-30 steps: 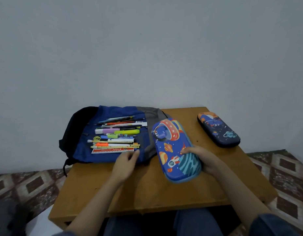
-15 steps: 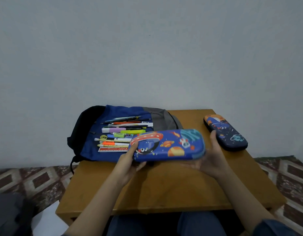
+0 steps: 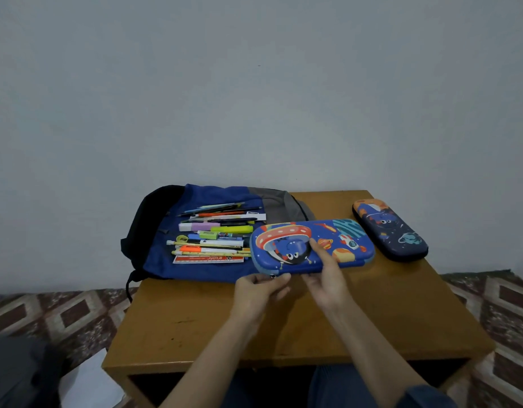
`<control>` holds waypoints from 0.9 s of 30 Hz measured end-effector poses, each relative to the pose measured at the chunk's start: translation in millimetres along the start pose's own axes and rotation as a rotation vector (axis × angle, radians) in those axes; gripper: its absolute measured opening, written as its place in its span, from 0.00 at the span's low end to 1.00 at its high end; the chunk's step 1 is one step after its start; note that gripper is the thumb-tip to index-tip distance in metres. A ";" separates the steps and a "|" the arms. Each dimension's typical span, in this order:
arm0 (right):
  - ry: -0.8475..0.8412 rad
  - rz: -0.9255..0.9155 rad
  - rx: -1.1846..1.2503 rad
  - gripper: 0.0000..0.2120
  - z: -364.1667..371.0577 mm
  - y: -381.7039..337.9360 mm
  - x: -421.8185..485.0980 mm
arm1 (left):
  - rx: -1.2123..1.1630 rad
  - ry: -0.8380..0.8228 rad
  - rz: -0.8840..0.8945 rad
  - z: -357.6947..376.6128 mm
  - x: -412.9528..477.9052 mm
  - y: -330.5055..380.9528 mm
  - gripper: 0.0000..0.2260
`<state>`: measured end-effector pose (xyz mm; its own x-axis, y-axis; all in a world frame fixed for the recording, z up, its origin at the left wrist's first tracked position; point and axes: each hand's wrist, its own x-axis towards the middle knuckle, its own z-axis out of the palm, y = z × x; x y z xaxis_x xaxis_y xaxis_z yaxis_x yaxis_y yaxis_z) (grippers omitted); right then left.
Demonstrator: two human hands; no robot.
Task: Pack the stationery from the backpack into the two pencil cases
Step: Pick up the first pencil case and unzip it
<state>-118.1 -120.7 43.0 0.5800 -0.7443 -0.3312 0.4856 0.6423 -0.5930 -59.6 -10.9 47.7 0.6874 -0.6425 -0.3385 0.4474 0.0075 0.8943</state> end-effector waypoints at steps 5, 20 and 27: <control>0.052 0.001 0.007 0.19 -1.5 -12.2 -0.5 | 0.305 0.112 0.236 -2.5 -3.3 -6.4 0.05; -0.242 0.154 -0.351 0.16 -12.1 -30.8 -6.7 | 0.617 0.285 0.619 -50.5 21.3 38.9 0.02; -0.510 0.334 -0.638 0.30 -20.0 -29.2 -10.1 | 0.660 0.166 0.662 -46.4 26.9 35.1 0.04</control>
<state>-151.2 -135.6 49.0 0.9215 -0.2657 -0.2832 -0.1311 0.4738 -0.8708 1.1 7.6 56.5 0.7810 -0.5450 0.3050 -0.4413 -0.1361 0.8870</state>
